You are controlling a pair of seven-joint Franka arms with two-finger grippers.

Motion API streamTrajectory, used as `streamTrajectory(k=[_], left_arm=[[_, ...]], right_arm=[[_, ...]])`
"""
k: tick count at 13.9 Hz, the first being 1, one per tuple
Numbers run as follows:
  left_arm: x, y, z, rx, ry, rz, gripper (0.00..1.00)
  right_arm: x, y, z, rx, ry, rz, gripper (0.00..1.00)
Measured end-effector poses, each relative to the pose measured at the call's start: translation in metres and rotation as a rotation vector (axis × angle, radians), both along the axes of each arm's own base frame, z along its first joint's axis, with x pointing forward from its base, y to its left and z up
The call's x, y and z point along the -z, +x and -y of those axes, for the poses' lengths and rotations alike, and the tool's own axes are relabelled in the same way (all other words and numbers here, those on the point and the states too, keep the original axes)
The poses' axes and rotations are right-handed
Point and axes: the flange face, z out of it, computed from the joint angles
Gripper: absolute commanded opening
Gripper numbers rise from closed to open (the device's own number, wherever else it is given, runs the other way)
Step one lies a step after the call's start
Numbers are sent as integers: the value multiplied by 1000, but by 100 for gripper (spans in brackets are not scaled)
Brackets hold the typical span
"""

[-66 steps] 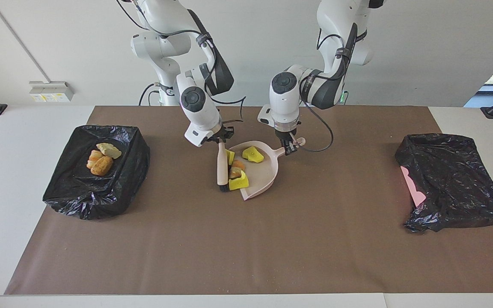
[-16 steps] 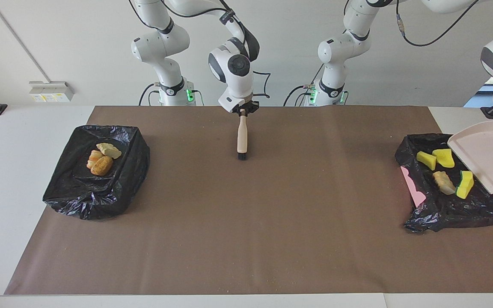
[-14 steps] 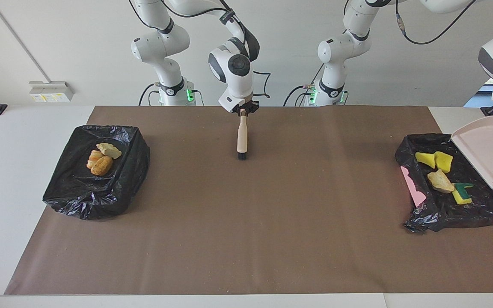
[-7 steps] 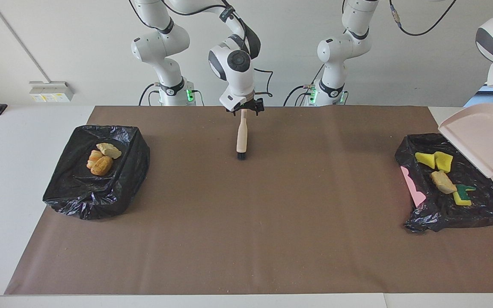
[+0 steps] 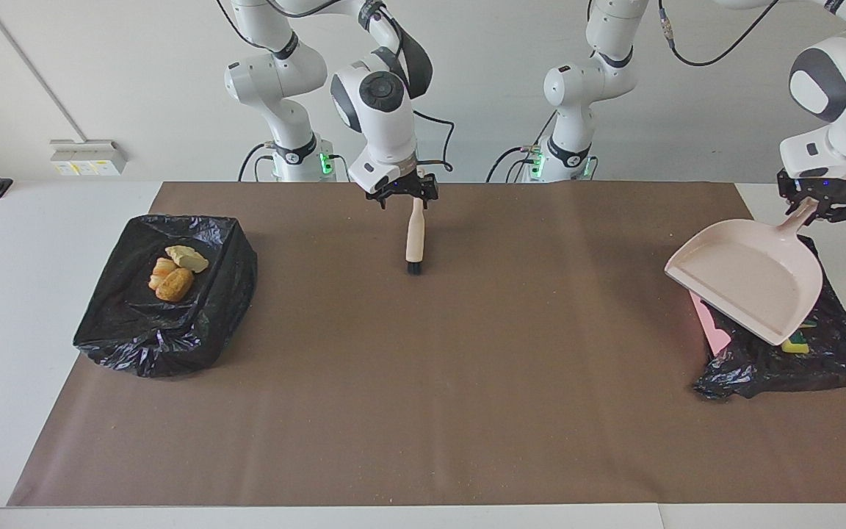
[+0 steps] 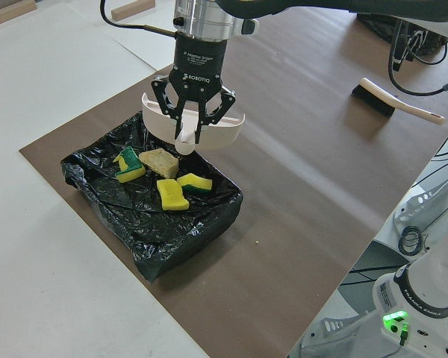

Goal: Sweep and dump trash in bin
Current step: 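Bring back the dustpan with the left gripper while the right gripper drops the brush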

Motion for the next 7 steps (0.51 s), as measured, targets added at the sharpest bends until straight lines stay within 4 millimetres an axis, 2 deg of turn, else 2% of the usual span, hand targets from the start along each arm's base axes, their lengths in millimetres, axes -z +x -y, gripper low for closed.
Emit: streamTrajectory(k=[3, 7], left_arm=[[26, 4, 87, -197, -60, 35, 0], [47, 3, 209, -379, -106, 117, 0]], right_arm=[[-43, 15, 9, -14, -34, 77, 100], [-103, 46, 66, 95, -15, 152, 100]])
